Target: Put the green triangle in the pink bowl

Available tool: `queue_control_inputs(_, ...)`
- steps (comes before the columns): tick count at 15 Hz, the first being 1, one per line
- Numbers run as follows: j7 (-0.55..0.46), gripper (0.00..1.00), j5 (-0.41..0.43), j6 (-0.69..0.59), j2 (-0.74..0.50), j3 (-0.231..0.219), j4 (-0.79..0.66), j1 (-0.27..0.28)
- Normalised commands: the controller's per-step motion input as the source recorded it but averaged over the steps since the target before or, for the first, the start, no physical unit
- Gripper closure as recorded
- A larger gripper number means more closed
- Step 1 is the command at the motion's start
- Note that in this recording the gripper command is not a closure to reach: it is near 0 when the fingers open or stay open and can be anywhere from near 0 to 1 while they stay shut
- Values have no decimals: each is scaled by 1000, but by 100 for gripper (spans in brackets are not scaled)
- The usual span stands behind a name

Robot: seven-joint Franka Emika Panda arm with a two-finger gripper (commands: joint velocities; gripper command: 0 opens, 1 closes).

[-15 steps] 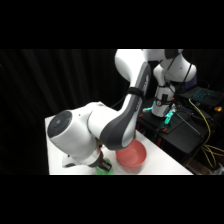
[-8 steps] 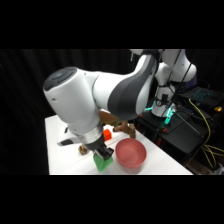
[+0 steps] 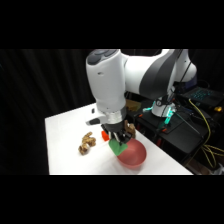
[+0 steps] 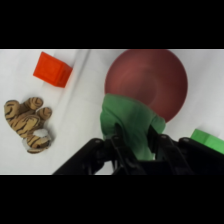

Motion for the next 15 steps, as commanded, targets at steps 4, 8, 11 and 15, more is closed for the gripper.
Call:
queue_control_inputs(4,127,100,-40,191,-320,51,-472,-2)
queue_control_inputs(8,73,100,-8,93,-218,54,-258,0)
queue_control_inputs(11,55,0,-3,34,-171,36,-126,-5)
queue_control_inputs(15,42,0,25,5,-145,24,-69,-23)
